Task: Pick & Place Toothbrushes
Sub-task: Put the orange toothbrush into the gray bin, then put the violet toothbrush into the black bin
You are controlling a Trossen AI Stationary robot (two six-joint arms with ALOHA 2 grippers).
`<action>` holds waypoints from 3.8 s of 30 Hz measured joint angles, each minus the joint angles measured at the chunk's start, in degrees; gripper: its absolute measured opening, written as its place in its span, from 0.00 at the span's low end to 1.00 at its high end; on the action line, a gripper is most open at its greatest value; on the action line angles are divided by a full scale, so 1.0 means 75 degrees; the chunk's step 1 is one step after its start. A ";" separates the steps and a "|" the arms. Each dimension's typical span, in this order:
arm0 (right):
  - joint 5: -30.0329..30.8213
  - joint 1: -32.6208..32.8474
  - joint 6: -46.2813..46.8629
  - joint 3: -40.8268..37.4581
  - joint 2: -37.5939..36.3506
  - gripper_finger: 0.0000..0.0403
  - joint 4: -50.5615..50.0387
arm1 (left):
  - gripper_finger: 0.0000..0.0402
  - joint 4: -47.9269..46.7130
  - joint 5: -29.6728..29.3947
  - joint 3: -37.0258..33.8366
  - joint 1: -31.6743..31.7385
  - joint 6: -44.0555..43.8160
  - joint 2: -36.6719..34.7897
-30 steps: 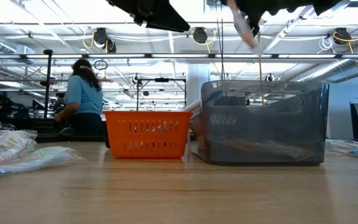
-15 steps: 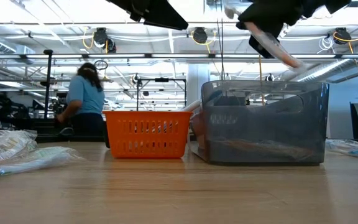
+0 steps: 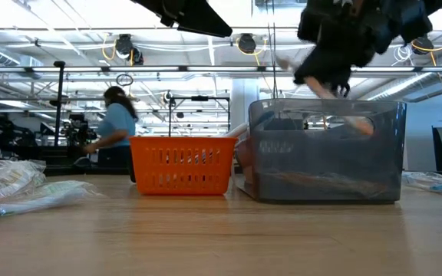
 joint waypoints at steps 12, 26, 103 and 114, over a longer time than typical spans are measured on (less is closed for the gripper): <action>0.0006 -0.0003 -0.0003 -0.0310 0.0300 0.11 0.0062 | 0.39 -0.0045 0.0003 0.0002 0.0006 -0.0006 0.0000; 0.0000 -0.0003 -0.0349 -0.0352 0.0300 0.38 0.0323 | 0.39 -0.0045 0.0006 0.0003 0.0006 -0.0009 0.0000; 0.1999 -0.6366 -0.2952 -0.0512 0.0197 0.34 -0.3619 | 0.39 -0.0039 0.0009 0.0006 0.0023 -0.0070 0.0003; 0.1977 -0.6455 -0.3147 -0.0514 0.0974 0.34 -0.3336 | 0.39 -0.0039 0.0009 0.0006 0.0023 -0.0073 0.0003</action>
